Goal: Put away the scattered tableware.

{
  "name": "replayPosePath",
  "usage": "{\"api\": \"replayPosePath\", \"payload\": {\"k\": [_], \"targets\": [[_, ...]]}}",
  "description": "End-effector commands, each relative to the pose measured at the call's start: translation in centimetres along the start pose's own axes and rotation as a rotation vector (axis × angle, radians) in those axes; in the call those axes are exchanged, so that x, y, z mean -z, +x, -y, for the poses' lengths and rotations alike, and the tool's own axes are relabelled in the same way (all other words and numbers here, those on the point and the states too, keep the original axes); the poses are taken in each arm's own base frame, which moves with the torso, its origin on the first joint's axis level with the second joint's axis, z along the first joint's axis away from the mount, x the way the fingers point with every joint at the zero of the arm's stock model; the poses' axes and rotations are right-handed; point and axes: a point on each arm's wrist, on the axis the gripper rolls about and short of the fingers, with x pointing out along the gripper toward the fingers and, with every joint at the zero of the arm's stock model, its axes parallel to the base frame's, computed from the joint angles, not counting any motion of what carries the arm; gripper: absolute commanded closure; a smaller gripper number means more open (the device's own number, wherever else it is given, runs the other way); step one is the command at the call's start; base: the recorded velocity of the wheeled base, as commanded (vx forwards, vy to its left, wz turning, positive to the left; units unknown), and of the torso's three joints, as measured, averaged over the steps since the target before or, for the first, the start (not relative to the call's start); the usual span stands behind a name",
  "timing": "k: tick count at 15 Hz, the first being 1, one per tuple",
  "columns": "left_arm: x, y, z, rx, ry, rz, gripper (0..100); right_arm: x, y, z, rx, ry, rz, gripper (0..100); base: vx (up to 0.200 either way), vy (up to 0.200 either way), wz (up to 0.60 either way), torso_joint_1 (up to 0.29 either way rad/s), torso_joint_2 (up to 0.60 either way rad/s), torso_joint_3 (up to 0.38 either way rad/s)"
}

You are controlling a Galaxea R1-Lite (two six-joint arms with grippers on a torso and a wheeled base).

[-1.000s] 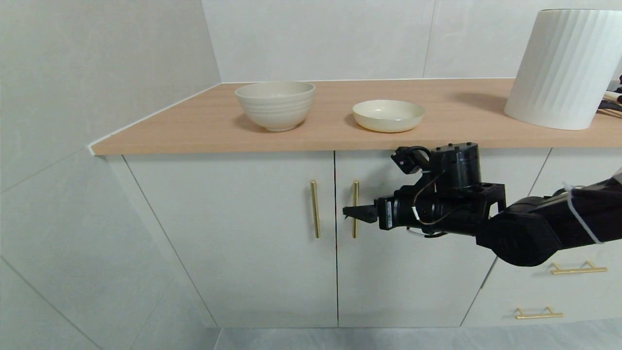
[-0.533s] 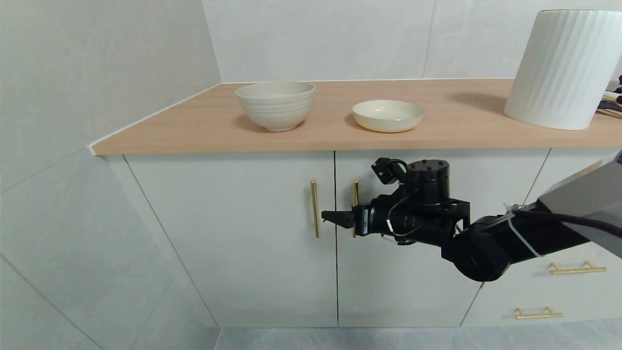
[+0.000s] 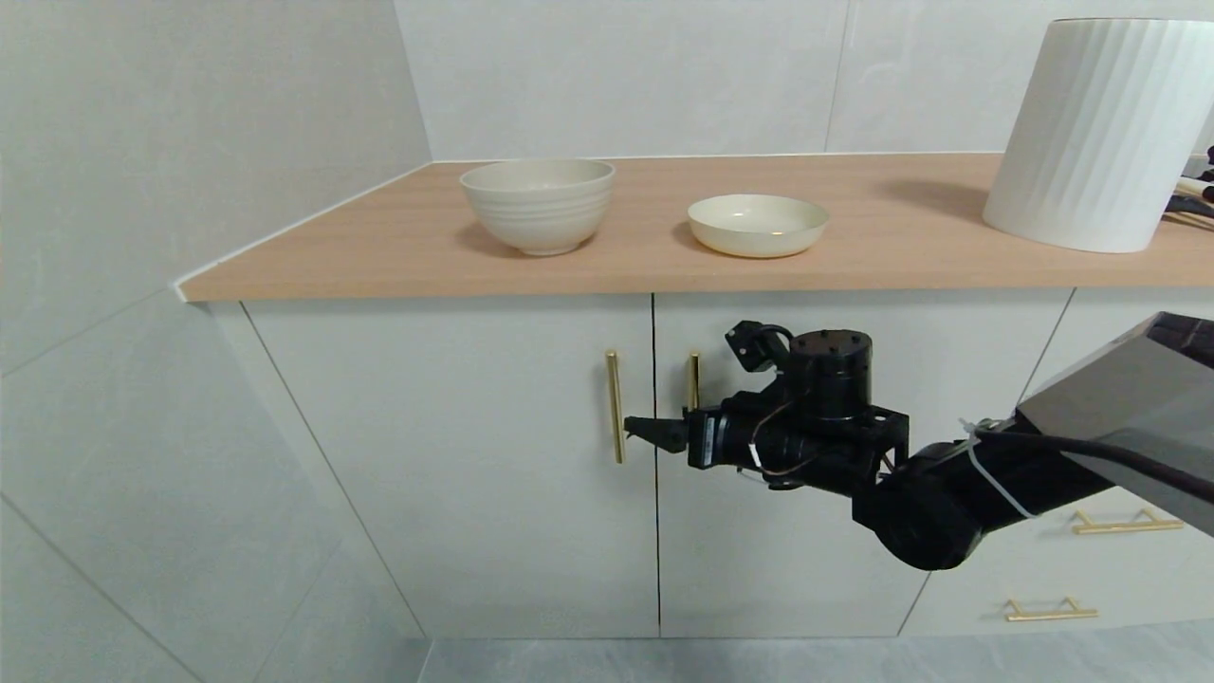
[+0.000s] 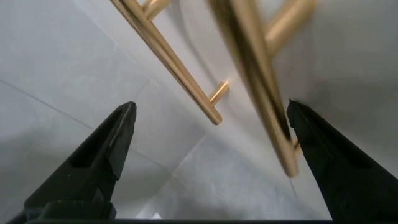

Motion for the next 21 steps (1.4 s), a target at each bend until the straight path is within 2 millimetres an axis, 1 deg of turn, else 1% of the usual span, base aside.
{"api": "replayPosePath", "payload": {"k": [1, 6, 9, 12, 17, 19, 21], "targets": [[0.0, 0.0, 0.0, 0.000, 0.000, 0.000, 0, 0.1, -0.8, -1.1, -0.035, 0.013, -0.007, 0, 0.000, 0.000, 0.00, 0.000, 0.00, 0.000], [0.0, 0.0, 0.0, 0.000, 0.000, 0.000, 0, 1.1, -1.1, -2.0, -0.103, 0.002, -0.008, 0, 0.000, 0.000, 0.00, 0.000, 0.00, 0.000], [0.0, 0.0, 0.0, 0.000, 0.000, 0.000, 0, 1.4, -2.2, -3.0, -0.121, 0.003, -0.028, 0, 0.000, 0.000, 0.00, 0.000, 0.00, 0.000], [0.0, 0.0, 0.0, 0.002, 0.006, 0.001, 0, 2.1, -5.2, -4.5, -0.178, 0.002, -0.084, 0, 0.000, 0.000, 0.00, 0.000, 0.00, 0.000], [0.0, 0.0, 0.0, 0.005, 0.031, 0.001, 0, 3.0, -8.8, -5.3, -0.189, 0.010, -0.131, 0, 0.000, 0.000, 0.00, 0.000, 0.00, 0.000], [-0.6, -0.2, 0.0, 0.011, 0.033, 0.015, 0, 3.0, -9.5, -5.5, -0.191, 0.009, -0.129, 0, 0.000, 0.000, 0.00, 0.000, 0.00, 0.000], [-3.7, -0.4, 0.1, 0.042, 0.031, -0.014, 0, 3.1, -10.4, -5.7, -0.191, 0.009, -0.130, 0, 0.000, 0.000, 0.00, 0.000, 0.00, 0.000]]}}
